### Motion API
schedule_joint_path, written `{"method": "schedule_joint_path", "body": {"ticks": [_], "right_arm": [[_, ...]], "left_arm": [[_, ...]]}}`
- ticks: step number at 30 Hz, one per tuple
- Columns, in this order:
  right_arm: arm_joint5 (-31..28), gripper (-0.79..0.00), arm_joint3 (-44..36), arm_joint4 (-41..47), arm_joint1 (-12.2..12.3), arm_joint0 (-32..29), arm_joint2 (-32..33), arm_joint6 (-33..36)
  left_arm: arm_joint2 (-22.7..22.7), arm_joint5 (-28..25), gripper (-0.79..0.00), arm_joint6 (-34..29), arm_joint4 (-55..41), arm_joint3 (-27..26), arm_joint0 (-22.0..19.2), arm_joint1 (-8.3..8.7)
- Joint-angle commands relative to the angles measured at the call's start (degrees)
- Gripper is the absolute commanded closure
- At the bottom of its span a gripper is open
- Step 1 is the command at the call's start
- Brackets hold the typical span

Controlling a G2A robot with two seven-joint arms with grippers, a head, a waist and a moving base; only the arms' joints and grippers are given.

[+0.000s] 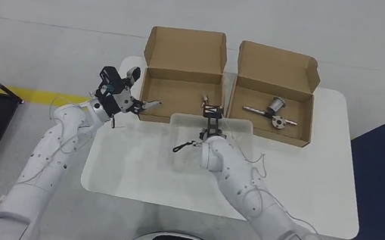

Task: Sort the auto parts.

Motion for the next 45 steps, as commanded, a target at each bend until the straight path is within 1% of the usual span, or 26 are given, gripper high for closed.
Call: {"method": "schedule_joint_path", "body": {"ticks": [1, 4, 5, 10, 12, 16, 21, 26, 31, 32, 33, 34, 35, 37, 38, 42, 45], "right_arm": [[-0.07, -0.271, 0.2, -0.38, -0.15, -0.22, 0.04, -0.24], [-0.28, -0.219, 0.16, -1.14, -0.22, -0.81, 0.3, -0.76], [-0.43, -0.175, 0.07, -1.45, -0.2, -1.08, 0.4, -0.92], [-1.46, -0.062, -1.18, -2.91, 0.16, -2.45, 1.51, -1.42], [-2.01, -0.043, -1.91, -3.52, 0.39, -3.29, 2.06, -1.85], [-2.63, -0.025, -5.73, -5.81, 1.37, -6.88, 3.53, -3.88], [-4.12, -0.003, -14.07, -10.78, 3.5, -13.36, 6.32, -5.2], [-7.37, 0.0, -22.63, -15.89, 5.62, -19.4, 9.65, -4.82], [-10.45, 0.0, -29.01, -18.34, 6.94, -23.15, 12.89, -2.99], [-10.95, -0.006, -29.86, -18.44, 7.09, -23.45, 13.45, -2.27], [-11.46, -0.043, -30.46, -18.45, 7.19, -23.56, 13.93, -1.43], [-11.95, -0.089, -30.71, -18.33, 7.24, -23.28, 14.38, -0.24], [-12.09, -0.154, -30.52, -17.94, 7.23, -22.68, 14.84, 1.25], [-11.86, -0.215, -29.31, -17.44, 6.99, -20.94, 15.1, 3.99], [-11.76, -0.265, -28.43, -17.15, 6.81, -19.89, 15.02, 5.27], [-9.87, -0.332, -23.67, -16.02, 5.84, -15.81, 14.2, 8.61], [-8.39, -0.336, -20.73, -15.14, 5.12, -13.68, 13.58, 9.61]], "left_arm": [[0.0, 0.0, -0.785, 0.0, 0.0, 0.0, 0.0, 0.0], [0.0, 0.0, -0.785, 0.0, 0.0, 0.0, 0.0, 0.0], [0.0, 0.0, -0.785, 0.0, 0.0, 0.0, 0.0, 0.0], [0.0, 0.0, -0.785, 0.0, 0.0, 0.0, 0.0, 0.0], [0.0, 0.0, -0.785, 0.0, 0.0, 0.0, 0.0, 0.0], [0.0, 0.0, -0.785, 0.0, 0.0, 0.0, 0.0, 0.0], [0.0, 0.0, -0.785, 0.0, 0.0, 0.0, 0.0, 0.0], [0.0, 0.0, -0.785, 0.0, 0.0, 0.0, 0.0, 0.0], [0.0, 0.0, -0.785, 0.0, 0.0, 0.0, 0.0, 0.0], [0.0, 0.0, -0.785, 0.0, 0.0, 0.0, 0.0, 0.0], [0.0, 0.0, -0.785, 0.0, 0.0, 0.0, 0.0, 0.0], [0.0, 0.0, -0.785, 0.0, 0.0, 0.0, 0.0, 0.0], [0.0, 0.0, -0.785, 0.0, 0.0, 0.0, 0.0, 0.0], [0.0, 0.0, -0.785, 0.0, 0.0, 0.0, 0.0, 0.0], [0.0, 0.0, -0.785, 0.0, 0.0, 0.0, 0.0, 0.0], [0.0, 0.0, -0.785, 0.0, 0.0, 0.0, 0.0, 0.0], [0.0, 0.0, -0.785, 0.0, 0.0, 0.0, 0.0, 0.0]]}}
